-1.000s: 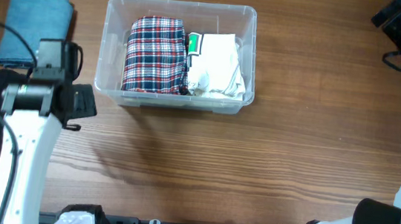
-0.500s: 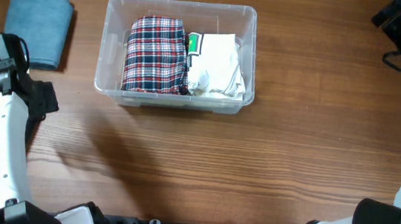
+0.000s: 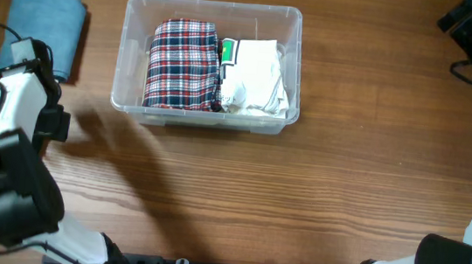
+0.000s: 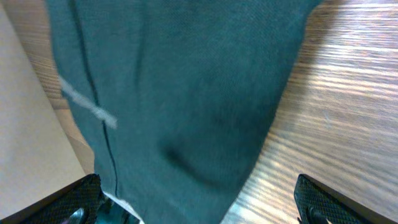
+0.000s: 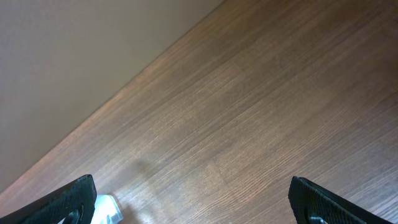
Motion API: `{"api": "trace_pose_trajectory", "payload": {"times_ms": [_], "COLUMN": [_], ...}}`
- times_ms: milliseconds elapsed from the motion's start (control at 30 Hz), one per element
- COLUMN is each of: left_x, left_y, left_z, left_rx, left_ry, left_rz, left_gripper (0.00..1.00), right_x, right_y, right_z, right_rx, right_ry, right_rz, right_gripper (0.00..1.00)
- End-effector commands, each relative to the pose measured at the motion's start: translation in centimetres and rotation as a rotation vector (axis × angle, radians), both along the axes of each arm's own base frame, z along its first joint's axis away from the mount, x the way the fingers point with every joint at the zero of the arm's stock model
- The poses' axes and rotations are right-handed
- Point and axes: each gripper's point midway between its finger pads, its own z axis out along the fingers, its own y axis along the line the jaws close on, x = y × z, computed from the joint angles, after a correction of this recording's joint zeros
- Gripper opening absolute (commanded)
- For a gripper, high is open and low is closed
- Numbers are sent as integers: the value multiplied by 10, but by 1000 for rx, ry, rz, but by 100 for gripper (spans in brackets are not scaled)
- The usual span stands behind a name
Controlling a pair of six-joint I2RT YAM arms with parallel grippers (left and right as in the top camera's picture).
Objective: Pack container
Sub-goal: 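Reach the left gripper toward the black cloth on the left, then grasp the black cloth with the left gripper and lift it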
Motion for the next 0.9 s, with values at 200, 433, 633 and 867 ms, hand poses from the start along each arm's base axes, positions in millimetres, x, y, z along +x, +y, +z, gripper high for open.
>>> {"api": "trace_pose_trajectory", "payload": {"times_ms": [200, 433, 633, 867], "left_x": [-16, -5, 24, 19], "left_y": [21, 35, 17, 41], "left_z": [-28, -32, -53, -37], "left_rx": [193, 317, 144, 258], "left_ry": [108, 13, -137, -155], "left_rz": [-60, -71, -134, -69], "left_gripper": [100, 100, 100, 77], "right_x": [0, 0, 0, 0], "right_y": [-3, -3, -3, -3], "right_z": [-2, -2, -2, -2], "right_rx": [0, 0, 0, 0], "right_ry": [5, 5, 5, 5], "right_rz": [-16, -16, -16, -16], "right_gripper": [100, 100, 100, 100]}}
